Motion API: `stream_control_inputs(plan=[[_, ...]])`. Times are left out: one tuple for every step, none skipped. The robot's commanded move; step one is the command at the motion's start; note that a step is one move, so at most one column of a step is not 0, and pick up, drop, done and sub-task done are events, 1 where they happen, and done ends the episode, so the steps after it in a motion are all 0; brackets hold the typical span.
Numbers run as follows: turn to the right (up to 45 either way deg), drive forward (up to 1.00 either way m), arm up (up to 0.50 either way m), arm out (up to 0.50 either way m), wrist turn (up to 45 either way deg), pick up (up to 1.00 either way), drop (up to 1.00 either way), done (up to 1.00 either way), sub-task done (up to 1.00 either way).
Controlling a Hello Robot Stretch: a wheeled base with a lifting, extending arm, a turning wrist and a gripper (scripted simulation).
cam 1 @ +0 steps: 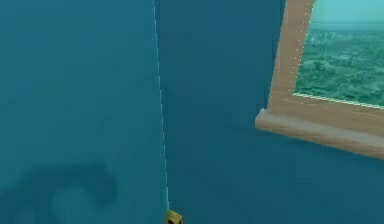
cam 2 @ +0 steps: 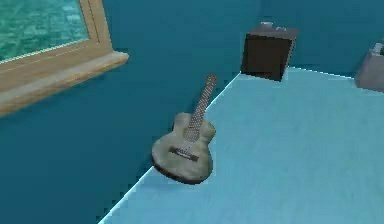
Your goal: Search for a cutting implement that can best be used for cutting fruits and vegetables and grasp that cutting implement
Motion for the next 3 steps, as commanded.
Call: stream_control_inputs(plan=[[-45.0,0.00,0.00,0.00,0.0,0.00,0.00,0.00,0.00],[-45.0,0.00,0.00,0.00,0.0,0.00,0.00,0.00,0.00],[-45.0,0.00,0.00,0.00,0.0,0.00,0.00,0.00,0.00]])
